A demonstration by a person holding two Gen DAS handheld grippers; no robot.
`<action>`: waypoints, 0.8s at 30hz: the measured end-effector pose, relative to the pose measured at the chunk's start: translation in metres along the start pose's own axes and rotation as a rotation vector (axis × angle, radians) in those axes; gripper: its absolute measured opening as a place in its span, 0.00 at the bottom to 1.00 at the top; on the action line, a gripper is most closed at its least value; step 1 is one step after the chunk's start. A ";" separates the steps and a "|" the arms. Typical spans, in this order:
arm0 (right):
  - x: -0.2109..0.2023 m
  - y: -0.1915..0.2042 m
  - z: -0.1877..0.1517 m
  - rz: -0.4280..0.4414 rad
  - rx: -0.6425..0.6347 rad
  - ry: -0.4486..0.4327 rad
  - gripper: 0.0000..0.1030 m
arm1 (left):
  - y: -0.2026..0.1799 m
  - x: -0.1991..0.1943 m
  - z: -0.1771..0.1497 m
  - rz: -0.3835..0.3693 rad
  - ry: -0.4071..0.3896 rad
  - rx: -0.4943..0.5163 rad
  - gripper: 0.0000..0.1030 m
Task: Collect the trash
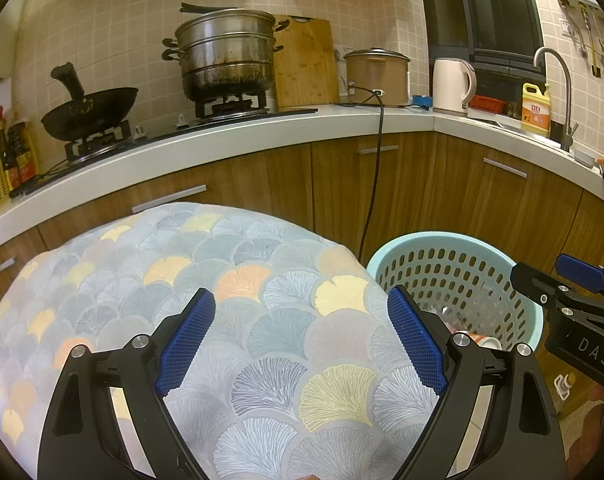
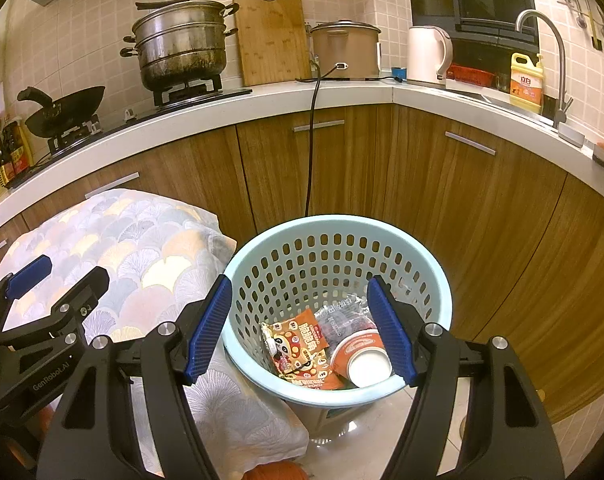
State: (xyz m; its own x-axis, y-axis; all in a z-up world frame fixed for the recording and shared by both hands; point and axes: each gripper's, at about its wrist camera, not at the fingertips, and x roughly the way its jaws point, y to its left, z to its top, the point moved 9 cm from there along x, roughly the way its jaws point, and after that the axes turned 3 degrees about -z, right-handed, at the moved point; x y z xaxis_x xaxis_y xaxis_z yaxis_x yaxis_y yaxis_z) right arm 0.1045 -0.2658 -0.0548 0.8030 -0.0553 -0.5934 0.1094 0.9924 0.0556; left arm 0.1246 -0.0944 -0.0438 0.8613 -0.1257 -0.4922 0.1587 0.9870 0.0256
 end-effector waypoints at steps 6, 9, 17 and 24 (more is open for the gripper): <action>-0.001 0.002 0.002 0.002 -0.005 -0.005 0.64 | 0.003 0.003 -0.005 -0.002 0.009 -0.005 0.84; -0.002 0.004 0.005 0.003 -0.013 -0.012 0.64 | 0.004 0.004 -0.006 -0.001 0.011 -0.008 0.85; -0.006 0.006 0.007 0.000 -0.021 -0.023 0.64 | 0.004 0.000 -0.005 -0.002 0.002 -0.008 0.85; -0.016 0.007 0.010 -0.004 -0.022 -0.036 0.64 | 0.005 -0.001 -0.003 0.014 -0.004 -0.004 0.85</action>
State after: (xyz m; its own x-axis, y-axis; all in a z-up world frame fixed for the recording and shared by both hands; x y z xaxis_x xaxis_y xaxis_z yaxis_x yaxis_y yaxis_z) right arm 0.0981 -0.2596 -0.0364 0.8232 -0.0625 -0.5643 0.1001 0.9943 0.0359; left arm 0.1231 -0.0894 -0.0461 0.8653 -0.1123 -0.4886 0.1448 0.9890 0.0291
